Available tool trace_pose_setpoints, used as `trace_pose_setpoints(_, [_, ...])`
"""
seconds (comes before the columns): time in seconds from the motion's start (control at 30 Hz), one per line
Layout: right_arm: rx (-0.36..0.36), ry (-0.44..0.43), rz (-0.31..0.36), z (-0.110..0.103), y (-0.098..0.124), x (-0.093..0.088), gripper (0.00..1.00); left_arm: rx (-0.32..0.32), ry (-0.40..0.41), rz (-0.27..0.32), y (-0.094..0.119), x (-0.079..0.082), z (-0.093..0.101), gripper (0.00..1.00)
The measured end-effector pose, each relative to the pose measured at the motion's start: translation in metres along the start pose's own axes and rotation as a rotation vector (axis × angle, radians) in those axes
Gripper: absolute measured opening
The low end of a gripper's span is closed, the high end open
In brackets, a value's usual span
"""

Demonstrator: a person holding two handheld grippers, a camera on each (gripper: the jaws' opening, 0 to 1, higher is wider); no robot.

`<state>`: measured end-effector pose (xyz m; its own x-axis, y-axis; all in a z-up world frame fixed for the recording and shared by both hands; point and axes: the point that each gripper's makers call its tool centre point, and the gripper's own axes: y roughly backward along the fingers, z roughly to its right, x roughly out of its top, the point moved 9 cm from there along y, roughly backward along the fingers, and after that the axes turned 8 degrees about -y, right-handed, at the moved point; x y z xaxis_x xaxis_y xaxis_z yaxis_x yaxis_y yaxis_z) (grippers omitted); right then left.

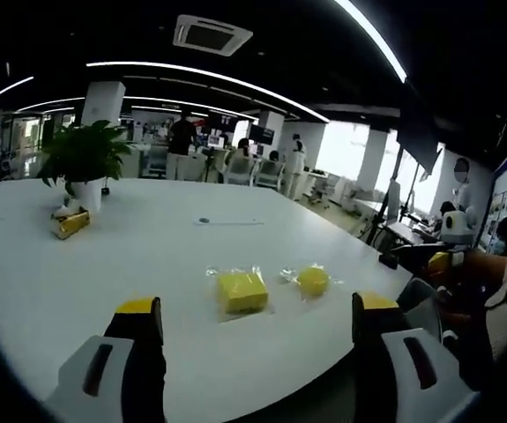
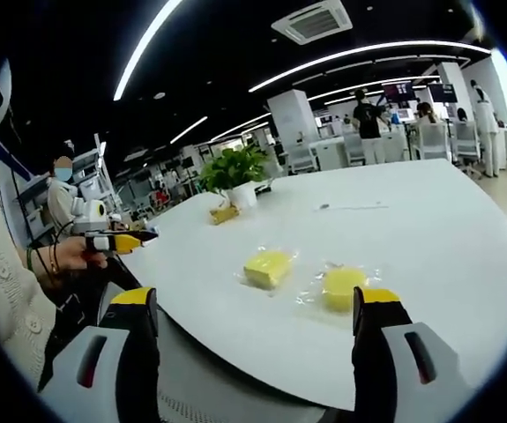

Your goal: Compare the silicone blocks by pressing each to a similar depth, holding the contact briefly, and releasing to observe deformation and rebound differences across the visible hardness samples.

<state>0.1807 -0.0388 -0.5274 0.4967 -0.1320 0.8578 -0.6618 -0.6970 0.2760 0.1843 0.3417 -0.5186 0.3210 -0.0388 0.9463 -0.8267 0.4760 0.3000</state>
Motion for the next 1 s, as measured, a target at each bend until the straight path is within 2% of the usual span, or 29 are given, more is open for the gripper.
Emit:
trace_pose_setpoints(0.33, [0.015,-0.001,-0.004,0.005,0.0,-0.003,0.85,-0.009,-0.005,0.021,0.0,0.001,0.002,0.9])
trace_pose_setpoints(0.47, [0.016,0.0,0.001,0.006,-0.001,-0.002,0.85,-0.015,0.025,0.063,0.0,0.004,0.002,0.91])
trace_pose_setpoints(0.63, [0.032,0.007,0.013,0.006,-0.001,-0.001,0.84,-0.014,0.012,0.057,-0.001,0.005,0.002,0.91])
trace_pose_setpoints(0.77, [0.062,0.04,0.054,0.0,0.0,0.002,0.84,-0.017,0.0,0.085,-0.001,0.006,0.003,0.91])
trace_pose_setpoints(0.9, [0.067,0.056,0.064,-0.002,0.0,0.002,0.83,-0.031,0.016,0.11,-0.002,0.008,0.006,0.9])
trace_pose_setpoints(1.0, [0.075,0.062,0.077,-0.002,0.001,0.001,0.82,-0.034,-0.006,0.15,-0.002,0.012,0.008,0.9])
